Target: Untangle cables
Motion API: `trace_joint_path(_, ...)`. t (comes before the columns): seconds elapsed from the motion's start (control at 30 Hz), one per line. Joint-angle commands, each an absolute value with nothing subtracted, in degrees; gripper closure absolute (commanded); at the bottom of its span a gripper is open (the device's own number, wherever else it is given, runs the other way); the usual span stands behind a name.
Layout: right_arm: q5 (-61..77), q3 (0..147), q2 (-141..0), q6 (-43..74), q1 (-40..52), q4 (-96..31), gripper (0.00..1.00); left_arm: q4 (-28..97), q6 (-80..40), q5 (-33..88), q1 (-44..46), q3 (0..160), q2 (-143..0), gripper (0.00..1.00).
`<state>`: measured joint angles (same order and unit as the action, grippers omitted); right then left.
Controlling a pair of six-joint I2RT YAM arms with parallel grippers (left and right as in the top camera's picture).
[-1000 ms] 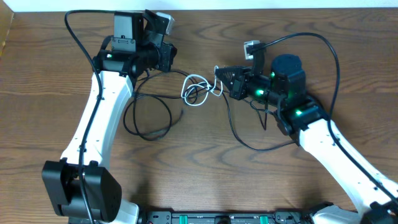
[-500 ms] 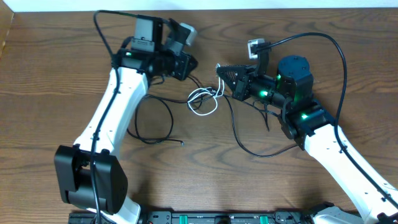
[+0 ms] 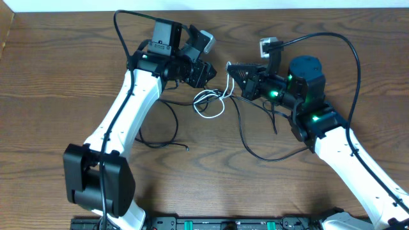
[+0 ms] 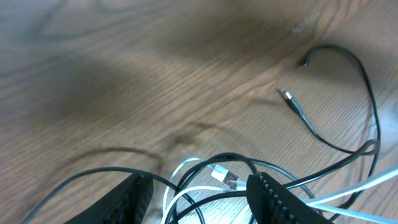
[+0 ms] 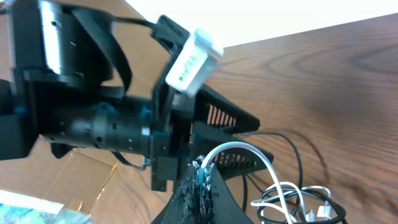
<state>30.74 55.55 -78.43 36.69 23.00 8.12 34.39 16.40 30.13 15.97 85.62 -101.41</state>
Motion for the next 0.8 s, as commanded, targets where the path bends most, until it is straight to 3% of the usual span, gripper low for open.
trace_joint_path(0.0, 30.2, 56.6, -76.0, 36.0, 21.0, 9.5, 0.99, 34.7, 16.9, 31.0, 16.1, 85.6, -104.1, 0.46)
trace_joint_path(0.27, 30.3, 56.6, -75.6, 35.9, 18.4, 10.2, 0.99, 35.9, 19.1, 38.4, 16.6, 85.6, -104.9, 0.42)
trace_joint_path(0.53, 30.1, 56.6, -75.6, 36.0, 16.2, 10.7, 0.99, 37.8, 22.1, 38.6, 18.9, 85.6, -104.9, 0.34)
trace_joint_path(0.77, 30.2, 56.6, -75.6, 36.0, 16.0, 11.5, 0.99, 39.0, 24.4, 38.6, 20.8, 85.6, -104.9, 0.33)
